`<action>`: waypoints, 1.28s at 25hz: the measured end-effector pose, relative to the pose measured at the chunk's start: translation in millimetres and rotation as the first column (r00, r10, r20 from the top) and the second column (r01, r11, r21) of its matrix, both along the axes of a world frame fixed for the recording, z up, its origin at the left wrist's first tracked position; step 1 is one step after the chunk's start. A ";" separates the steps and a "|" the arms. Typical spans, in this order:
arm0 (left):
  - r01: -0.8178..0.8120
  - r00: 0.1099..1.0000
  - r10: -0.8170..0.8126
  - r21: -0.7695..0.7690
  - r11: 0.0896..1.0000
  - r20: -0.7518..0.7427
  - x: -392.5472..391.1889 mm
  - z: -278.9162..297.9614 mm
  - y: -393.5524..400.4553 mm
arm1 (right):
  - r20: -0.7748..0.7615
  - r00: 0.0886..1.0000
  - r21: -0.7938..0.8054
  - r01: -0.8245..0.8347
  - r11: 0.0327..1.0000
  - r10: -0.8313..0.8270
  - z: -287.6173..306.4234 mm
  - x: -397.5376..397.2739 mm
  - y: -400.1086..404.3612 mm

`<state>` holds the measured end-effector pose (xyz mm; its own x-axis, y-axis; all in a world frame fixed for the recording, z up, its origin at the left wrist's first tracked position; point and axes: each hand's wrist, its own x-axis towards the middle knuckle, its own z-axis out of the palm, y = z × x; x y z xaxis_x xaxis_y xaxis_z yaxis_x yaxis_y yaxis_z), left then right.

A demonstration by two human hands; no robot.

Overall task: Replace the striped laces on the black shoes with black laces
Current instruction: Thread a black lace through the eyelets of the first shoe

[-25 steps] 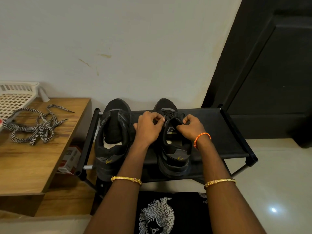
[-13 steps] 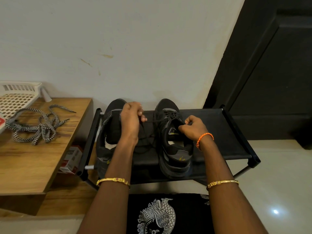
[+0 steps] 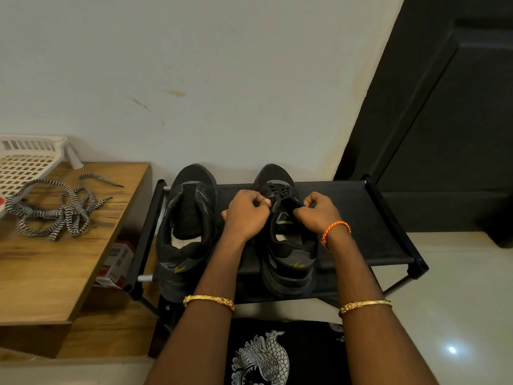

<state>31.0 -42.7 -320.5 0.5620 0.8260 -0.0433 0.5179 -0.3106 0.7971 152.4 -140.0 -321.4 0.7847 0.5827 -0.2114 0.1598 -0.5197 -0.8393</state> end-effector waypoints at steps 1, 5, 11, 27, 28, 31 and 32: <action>0.005 1.000 -0.005 -0.027 1.000 0.018 -1.5 1.2 -1.1 | 0.001 1.000 0.000 0.002 1.000 -0.002 0.2 0.4 -0.5; 0.085 0.995 -0.081 -0.059 0.995 0.062 -4.9 3.2 -1.8 | 0.003 1.000 -0.003 -0.020 1.000 0.020 1.3 0.4 -1.9; 0.087 0.904 0.119 -0.451 0.888 0.410 -10.4 29.4 -2.9 | -0.008 0.999 -0.001 -0.046 0.999 0.046 6.1 -3.1 -8.5; -0.152 0.723 0.318 -0.308 0.939 0.614 -23.1 41.6 8.1 | -0.167 0.975 0.581 -0.021 0.813 0.144 62.0 -15.1 -27.3; -0.211 0.704 0.386 -0.345 0.915 0.596 -24.9 36.5 12.1 | -0.182 0.978 0.576 0.022 0.817 0.102 60.1 -8.0 -32.9; -0.347 0.672 0.509 -0.378 0.858 0.539 -26.0 28.4 18.8 | -0.248 0.969 0.575 0.166 0.801 -0.023 51.8 9.3 -45.7; -0.377 0.659 0.532 -0.379 0.845 0.531 -25.1 27.3 19.5 | -0.279 0.958 0.582 0.226 0.781 -0.070 48.1 14.8 -49.0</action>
